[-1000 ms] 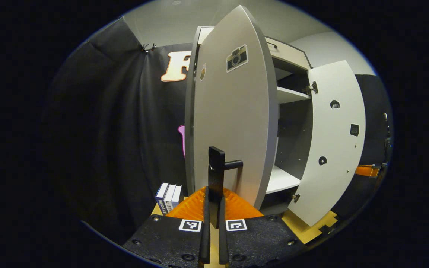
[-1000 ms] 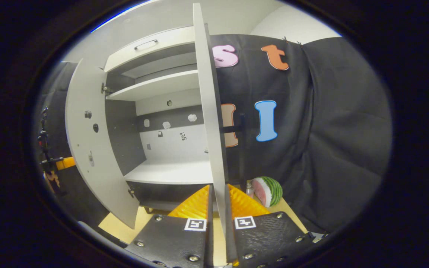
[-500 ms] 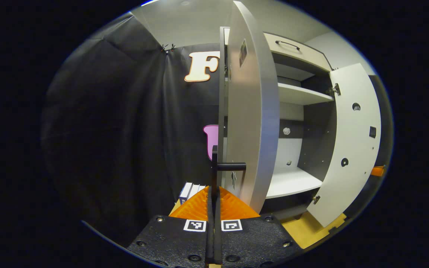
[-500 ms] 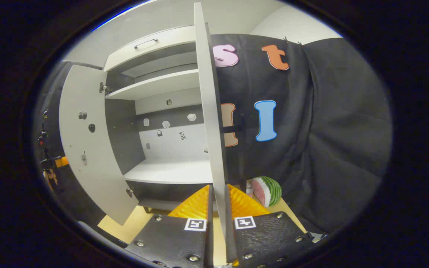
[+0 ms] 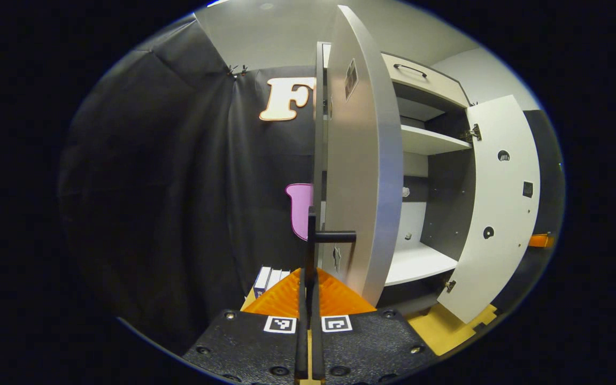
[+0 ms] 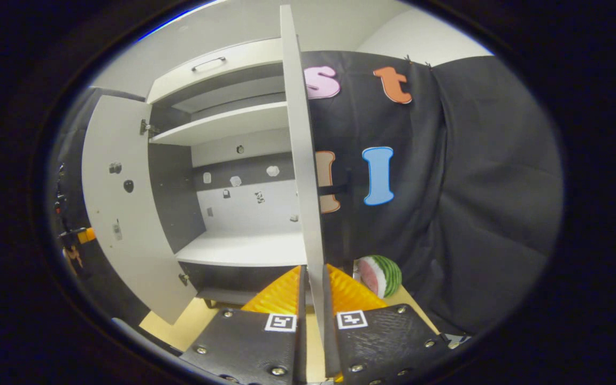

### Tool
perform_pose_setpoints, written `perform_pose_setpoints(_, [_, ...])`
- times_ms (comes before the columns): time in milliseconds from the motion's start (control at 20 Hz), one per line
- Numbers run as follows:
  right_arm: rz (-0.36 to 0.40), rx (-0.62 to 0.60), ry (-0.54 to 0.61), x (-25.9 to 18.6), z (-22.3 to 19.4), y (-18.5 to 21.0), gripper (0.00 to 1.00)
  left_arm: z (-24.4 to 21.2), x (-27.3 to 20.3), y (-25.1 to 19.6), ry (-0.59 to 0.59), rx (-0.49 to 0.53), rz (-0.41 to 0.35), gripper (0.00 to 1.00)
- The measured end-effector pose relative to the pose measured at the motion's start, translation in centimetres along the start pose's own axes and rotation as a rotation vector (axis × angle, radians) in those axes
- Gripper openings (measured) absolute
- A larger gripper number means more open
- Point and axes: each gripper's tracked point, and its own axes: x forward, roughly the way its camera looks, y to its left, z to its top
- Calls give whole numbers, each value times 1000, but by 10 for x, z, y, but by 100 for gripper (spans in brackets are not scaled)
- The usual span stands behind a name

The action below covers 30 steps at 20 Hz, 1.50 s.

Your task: Open the right door of the double-door shoe cabinet with the right hand, and open the left door with the left hand.

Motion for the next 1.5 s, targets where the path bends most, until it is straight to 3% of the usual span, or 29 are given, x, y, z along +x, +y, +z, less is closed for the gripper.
perform_pose_setpoints(450, [-19,-53,-27,-19,1,9,13,1,-4,0,17,-29,18,3])
perform_pose_setpoints(800, [25,-45,-69,-22,16,35,13,5,-37,-5,23,-2,25,3])
perform_pose_setpoints(1050, [66,-68,-101,-21,28,62,13,21,-58,-39,-17,-22,-46,0])
perform_pose_setpoints(1450, [127,-84,-171,-20,50,120,13,29,-46,-138,-45,-51,-258,1])
perform_pose_setpoints(1500, [127,-81,-177,-19,52,128,2,31,-41,-148,-50,-51,-276,1])
